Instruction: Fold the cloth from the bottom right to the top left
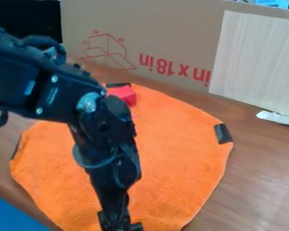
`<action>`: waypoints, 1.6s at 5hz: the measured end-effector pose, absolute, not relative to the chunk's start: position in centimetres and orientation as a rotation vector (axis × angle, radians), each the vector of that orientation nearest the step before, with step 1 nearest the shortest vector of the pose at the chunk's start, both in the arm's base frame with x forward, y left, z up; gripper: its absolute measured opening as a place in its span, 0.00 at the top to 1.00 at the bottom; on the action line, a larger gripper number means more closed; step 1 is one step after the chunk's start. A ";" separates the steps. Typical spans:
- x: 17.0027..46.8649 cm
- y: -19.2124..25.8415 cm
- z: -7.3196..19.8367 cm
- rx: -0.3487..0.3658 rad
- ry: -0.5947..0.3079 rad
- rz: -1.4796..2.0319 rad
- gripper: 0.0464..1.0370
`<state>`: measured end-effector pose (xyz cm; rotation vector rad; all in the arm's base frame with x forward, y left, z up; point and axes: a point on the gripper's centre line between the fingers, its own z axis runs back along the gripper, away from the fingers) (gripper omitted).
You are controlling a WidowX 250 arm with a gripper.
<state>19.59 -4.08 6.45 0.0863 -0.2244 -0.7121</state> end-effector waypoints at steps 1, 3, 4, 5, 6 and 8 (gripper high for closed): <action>18.9 -4.8 5.9 0.087 -0.217 -0.736 0.04; 19.0 -5.7 4.9 0.102 -0.226 -0.751 0.04; 19.2 -5.7 4.3 0.111 -0.218 -0.741 0.09; 19.7 -5.8 4.2 0.117 -0.227 -0.725 0.34; 19.9 -5.9 4.1 0.109 -0.233 -0.711 0.67; 19.5 -4.2 5.2 0.038 -0.171 -0.704 0.95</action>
